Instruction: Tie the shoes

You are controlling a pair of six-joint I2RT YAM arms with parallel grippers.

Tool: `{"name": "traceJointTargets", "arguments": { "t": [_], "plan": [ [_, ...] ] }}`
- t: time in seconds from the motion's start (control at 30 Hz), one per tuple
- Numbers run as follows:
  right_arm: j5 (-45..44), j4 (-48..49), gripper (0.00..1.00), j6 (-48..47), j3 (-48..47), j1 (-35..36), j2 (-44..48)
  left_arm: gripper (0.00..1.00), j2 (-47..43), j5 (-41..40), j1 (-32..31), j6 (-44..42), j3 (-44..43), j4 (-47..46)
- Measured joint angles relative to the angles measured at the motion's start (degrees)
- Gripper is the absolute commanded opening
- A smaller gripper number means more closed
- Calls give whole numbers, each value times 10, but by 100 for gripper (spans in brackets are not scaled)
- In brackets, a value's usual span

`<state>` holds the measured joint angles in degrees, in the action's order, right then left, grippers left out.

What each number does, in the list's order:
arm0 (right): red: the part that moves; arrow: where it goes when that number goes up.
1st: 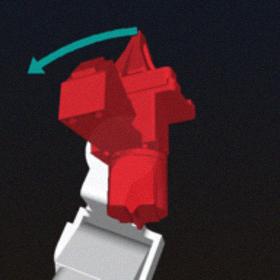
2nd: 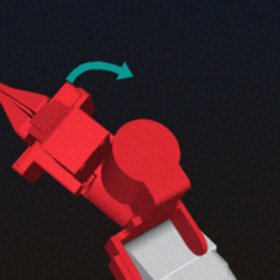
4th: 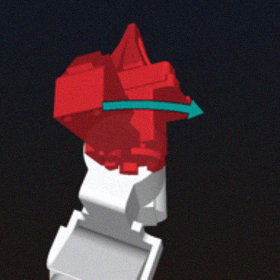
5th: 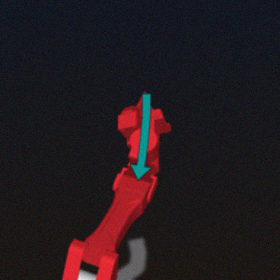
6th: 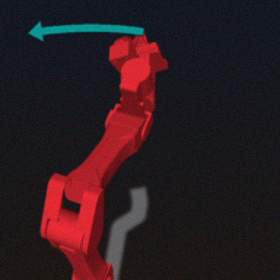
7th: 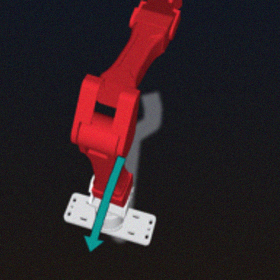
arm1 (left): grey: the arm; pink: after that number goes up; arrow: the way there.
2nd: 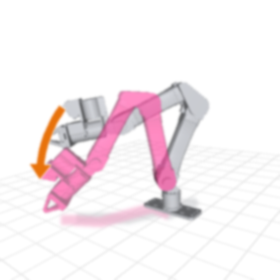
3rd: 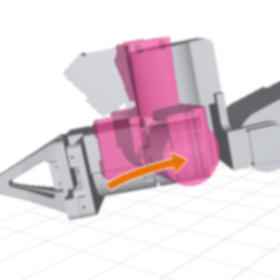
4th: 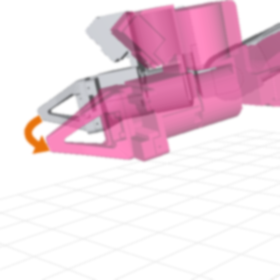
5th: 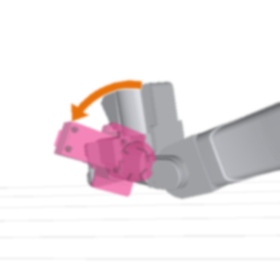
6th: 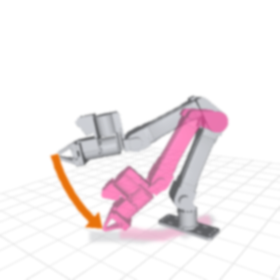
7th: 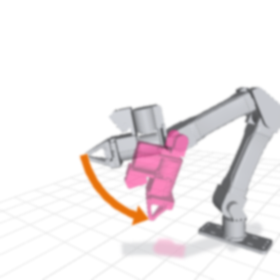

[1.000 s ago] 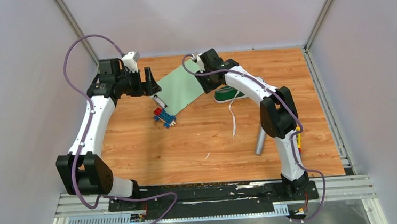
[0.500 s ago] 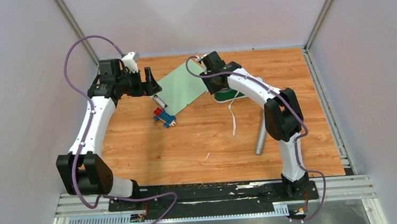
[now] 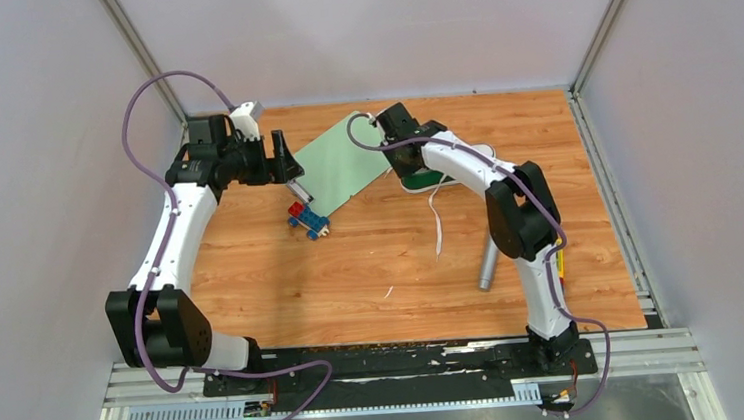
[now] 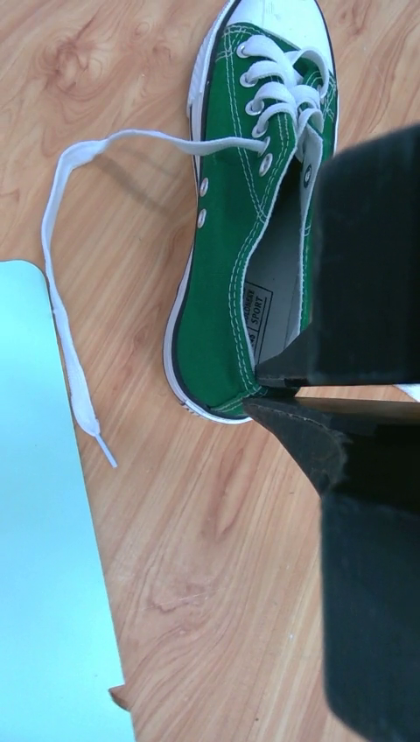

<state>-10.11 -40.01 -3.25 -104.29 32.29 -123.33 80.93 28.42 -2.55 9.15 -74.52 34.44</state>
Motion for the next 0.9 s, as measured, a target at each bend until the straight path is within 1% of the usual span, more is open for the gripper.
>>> {"name": "traceJointTargets", "arguments": {
  "t": [0.1,0.23,0.37,0.47,0.53,0.63,0.73,0.9],
  "plan": [
    [5,11,0,-19,20,3,13,97,0,0,0,0,3,0],
    [37,5,0,-61,93,19,70,96,0,0,0,0,4,0],
    [103,-31,0,-109,186,56,172,94,0,10,0,0,9,-1],
    [170,-73,0,-127,222,80,236,93,0,26,0,2,11,-2],
    [218,-92,0,-129,239,91,262,93,1,36,0,6,11,-5],
    [283,-108,0,-143,278,91,281,92,4,47,0,10,19,-11],
    [329,-116,0,-173,319,90,285,91,9,56,-1,11,35,-13],
    [374,-120,0,-249,405,121,333,89,26,63,-15,12,74,-16]
  ]
}}
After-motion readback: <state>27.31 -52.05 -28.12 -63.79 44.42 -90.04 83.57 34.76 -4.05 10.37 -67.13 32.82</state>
